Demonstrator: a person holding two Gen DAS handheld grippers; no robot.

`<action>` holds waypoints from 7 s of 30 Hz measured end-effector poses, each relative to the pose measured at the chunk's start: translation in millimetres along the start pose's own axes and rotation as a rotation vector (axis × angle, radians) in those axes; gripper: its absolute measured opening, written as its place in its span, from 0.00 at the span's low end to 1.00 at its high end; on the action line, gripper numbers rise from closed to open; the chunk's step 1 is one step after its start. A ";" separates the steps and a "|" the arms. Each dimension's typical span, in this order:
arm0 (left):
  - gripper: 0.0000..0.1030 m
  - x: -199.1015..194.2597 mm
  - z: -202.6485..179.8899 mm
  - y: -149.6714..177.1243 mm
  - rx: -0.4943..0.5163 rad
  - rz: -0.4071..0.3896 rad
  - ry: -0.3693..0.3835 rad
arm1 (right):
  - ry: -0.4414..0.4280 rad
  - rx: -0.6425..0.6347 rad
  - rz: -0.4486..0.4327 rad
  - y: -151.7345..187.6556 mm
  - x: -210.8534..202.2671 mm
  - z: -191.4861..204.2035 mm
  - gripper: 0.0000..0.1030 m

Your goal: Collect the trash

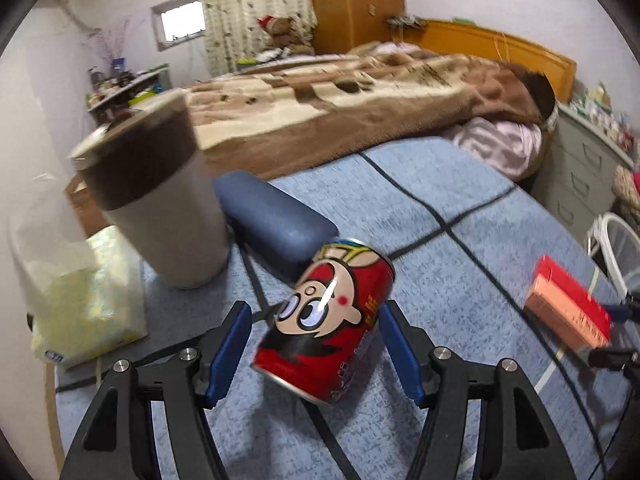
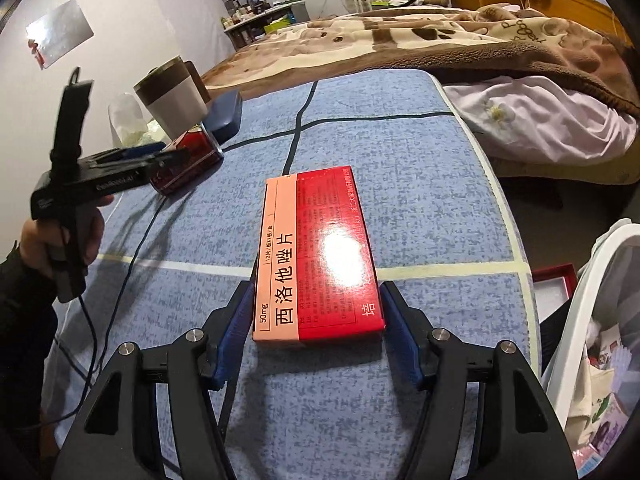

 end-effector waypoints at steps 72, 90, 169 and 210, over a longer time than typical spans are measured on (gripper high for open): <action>0.51 -173.9 -250.6 51.7 -0.235 -0.168 0.128 | 0.043 0.078 -0.233 43.5 -154.0 -69.9 0.62; 0.51 -146.6 -324.8 15.1 -0.130 -0.147 0.230 | 0.128 0.191 -0.248 56.5 -169.6 -133.3 0.62; 0.61 -194.4 -329.2 102.8 -0.189 -0.134 0.129 | 0.174 0.008 -0.200 104.2 -194.4 -82.1 0.68; 0.61 -198.8 -313.7 120.1 -0.221 -0.127 0.056 | 0.165 -0.006 -0.193 104.1 -189.9 -74.8 0.68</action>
Point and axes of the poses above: each gripper's, at about its wrist camera, not at the fingertips, and x roughly the way its jaws point, z to its left, y to its underside, the point moved 10 cm from there along x, roughly the way its jaws point, and after that the axes turned 2 degrees about y, right-handed, at the moved point
